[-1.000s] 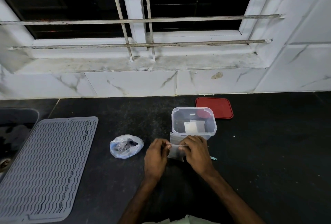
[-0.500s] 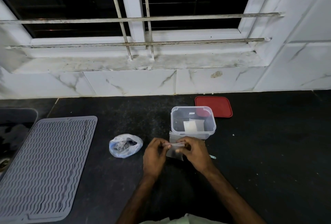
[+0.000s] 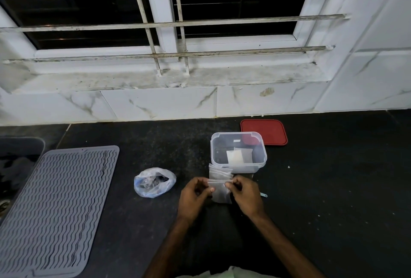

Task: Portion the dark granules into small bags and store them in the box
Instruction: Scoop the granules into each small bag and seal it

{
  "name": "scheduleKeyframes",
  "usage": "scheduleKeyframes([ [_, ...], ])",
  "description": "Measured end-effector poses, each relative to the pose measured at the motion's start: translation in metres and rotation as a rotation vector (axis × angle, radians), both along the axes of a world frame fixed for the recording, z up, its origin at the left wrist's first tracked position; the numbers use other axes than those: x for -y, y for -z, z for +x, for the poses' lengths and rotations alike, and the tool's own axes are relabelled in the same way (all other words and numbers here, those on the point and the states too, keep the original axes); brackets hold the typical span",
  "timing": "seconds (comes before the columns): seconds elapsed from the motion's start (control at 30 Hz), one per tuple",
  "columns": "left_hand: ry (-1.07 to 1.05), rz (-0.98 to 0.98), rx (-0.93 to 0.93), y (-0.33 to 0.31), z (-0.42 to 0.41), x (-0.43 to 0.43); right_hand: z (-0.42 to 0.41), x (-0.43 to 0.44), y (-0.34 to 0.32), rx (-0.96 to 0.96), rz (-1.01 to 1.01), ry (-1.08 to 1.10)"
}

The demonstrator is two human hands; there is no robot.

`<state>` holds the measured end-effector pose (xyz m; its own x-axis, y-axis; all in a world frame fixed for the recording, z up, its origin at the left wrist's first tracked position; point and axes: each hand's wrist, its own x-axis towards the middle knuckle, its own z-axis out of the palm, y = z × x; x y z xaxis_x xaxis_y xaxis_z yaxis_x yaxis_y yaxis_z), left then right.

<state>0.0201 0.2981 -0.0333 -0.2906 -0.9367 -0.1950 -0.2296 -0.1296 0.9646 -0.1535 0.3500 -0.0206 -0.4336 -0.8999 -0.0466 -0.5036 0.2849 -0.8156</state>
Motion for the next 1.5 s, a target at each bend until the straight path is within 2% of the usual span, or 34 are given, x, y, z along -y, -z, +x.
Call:
scheduleKeyframes([
  [0.2, 0.086, 0.000, 0.222, 0.015, 0.003, 0.005, 0.003, 0.002, -0.002, 0.027, 0.055, -0.008],
  [0.33, 0.050, -0.050, 0.238, 0.014, 0.002, 0.007, 0.000, -0.003, -0.024, -0.271, -0.046, -0.042],
  [0.47, 0.030, -0.072, 0.240, 0.011, 0.001, 0.010, -0.028, 0.031, -0.050, -0.438, -0.146, -0.040],
  [0.5, 0.017, -0.090, 0.237, 0.010, 0.001, 0.011, -0.038, 0.046, -0.050, -0.476, -0.089, -0.064],
  [0.63, -0.014, -0.130, 0.248, -0.002, -0.002, 0.018, -0.072, 0.097, -0.033, -0.513, 0.375, -0.195],
  [0.8, -0.024, -0.157, 0.258, -0.010, -0.001, 0.030, -0.077, 0.120, -0.027, -0.707, 0.636, -0.449],
  [1.1, -0.068, -0.153, 0.246, -0.011, 0.007, 0.020, -0.080, 0.122, -0.018, -0.831, 0.447, -0.336],
  [1.2, -0.112, -0.130, 0.181, -0.012, 0.006, 0.016, -0.070, 0.116, -0.040, -0.796, 0.351, -0.235],
  [1.33, -0.129, -0.118, 0.040, -0.026, -0.005, 0.014, -0.053, 0.089, -0.075, -0.658, 0.112, -0.126],
  [1.4, -0.147, -0.107, -0.050, -0.036, -0.013, 0.015, -0.043, 0.073, -0.086, -0.440, 0.018, -0.072],
  [1.5, -0.167, -0.025, -0.172, -0.045, -0.021, 0.018, -0.035, 0.061, -0.090, 0.058, -0.002, -0.003],
])
